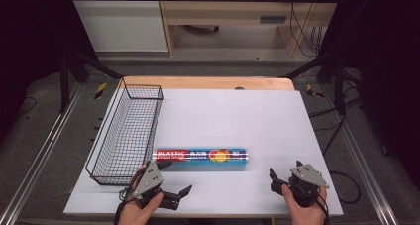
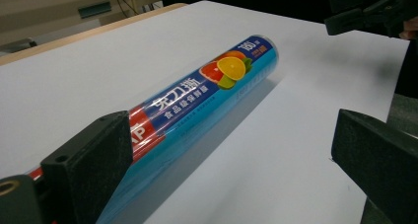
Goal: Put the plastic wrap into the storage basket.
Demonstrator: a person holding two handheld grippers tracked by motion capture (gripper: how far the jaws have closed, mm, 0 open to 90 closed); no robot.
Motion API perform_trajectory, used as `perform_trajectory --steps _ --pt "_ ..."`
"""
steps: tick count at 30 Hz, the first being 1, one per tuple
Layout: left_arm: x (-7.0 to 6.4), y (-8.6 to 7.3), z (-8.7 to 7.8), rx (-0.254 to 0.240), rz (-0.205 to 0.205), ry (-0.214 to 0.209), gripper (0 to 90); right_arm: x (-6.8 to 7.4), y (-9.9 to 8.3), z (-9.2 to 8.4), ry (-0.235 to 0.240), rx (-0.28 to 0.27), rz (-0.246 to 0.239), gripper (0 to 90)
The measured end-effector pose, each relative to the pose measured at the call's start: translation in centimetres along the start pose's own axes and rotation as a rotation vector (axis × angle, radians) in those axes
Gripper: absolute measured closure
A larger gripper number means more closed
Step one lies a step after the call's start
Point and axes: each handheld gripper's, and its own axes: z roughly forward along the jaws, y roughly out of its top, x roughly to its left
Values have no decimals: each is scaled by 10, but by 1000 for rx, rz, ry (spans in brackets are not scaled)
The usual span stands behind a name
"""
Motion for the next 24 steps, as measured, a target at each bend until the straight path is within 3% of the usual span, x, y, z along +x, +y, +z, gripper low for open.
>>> perform_trajectory --steps 9,15,17,18,20,22,24 --pt "-3 5 -4 8 34 -33 25 -2 -2 -2 -4 -4 -9 137" --pt "-2 15 -8 -20 69 -35 22 -5 -4 -3 -23 -14 -10 138" --pt "0 24 -7 -4 133 -10 20 -4 -5 -4 -30 -12 -8 142" --pt "4 36 -4 19 188 1 22 -5 -6 -3 -31 -14 2 143" --pt "6 42 -2 29 198 -2 20 -5 -6 -3 -31 -14 2 143" --pt "11 55 5 57 233 0 20 -5 -6 -3 -31 -12 7 143" --pt "19 72 16 87 230 -26 21 -5 -6 -2 -26 -15 8 143"
